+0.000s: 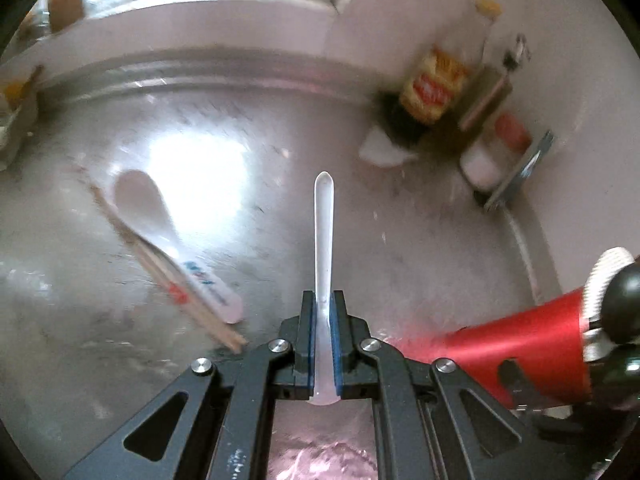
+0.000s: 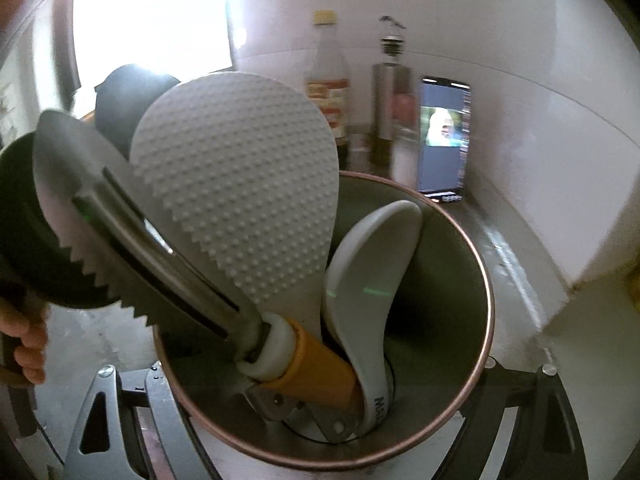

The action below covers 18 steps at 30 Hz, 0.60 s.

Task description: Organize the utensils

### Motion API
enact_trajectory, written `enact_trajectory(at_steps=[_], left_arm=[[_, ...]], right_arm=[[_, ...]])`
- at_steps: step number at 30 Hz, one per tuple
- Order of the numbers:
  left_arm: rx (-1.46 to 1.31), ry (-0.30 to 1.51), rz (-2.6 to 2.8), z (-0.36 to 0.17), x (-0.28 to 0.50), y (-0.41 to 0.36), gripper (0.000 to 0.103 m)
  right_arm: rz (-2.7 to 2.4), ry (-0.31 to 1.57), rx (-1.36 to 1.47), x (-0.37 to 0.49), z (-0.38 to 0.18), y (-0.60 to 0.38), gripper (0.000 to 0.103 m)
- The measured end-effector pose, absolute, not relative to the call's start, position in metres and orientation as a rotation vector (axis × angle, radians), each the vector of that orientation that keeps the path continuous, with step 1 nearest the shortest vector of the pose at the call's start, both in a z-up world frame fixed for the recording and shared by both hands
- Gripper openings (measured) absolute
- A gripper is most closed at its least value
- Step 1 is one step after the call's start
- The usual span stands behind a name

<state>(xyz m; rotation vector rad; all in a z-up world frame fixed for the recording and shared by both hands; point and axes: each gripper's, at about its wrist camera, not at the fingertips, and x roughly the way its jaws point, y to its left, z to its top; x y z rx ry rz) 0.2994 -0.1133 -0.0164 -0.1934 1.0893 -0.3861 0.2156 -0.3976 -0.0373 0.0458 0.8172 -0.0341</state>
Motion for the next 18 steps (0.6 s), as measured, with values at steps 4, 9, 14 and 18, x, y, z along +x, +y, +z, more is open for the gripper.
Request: enact_trajectory(at_steps=[4,9,14,18], left_arm=[[-0.242,0.981,-0.399,0.019,0.280,-0.088,0.006],[-0.294,0.800,-0.485,0.078,0.256,-0.072,0.006],[-0.284,0.650,-0.614,0.124,0.249,-0.096,0.006],[-0.250,0.619,-0.734,0.132,0.249,-0.129,0.006]], right_arm=[[0.020,0.819,0.014,0.228,-0.040,-0.374,0.091],[0.064,0.818,-0.010,0.232,-0.041,-0.352,0.091],[0.102,0.817,-0.029,0.238,-0.042,-0.333,0.091],[0.128,0.816,-0.038,0.243,-0.044,-0.324,0.091]])
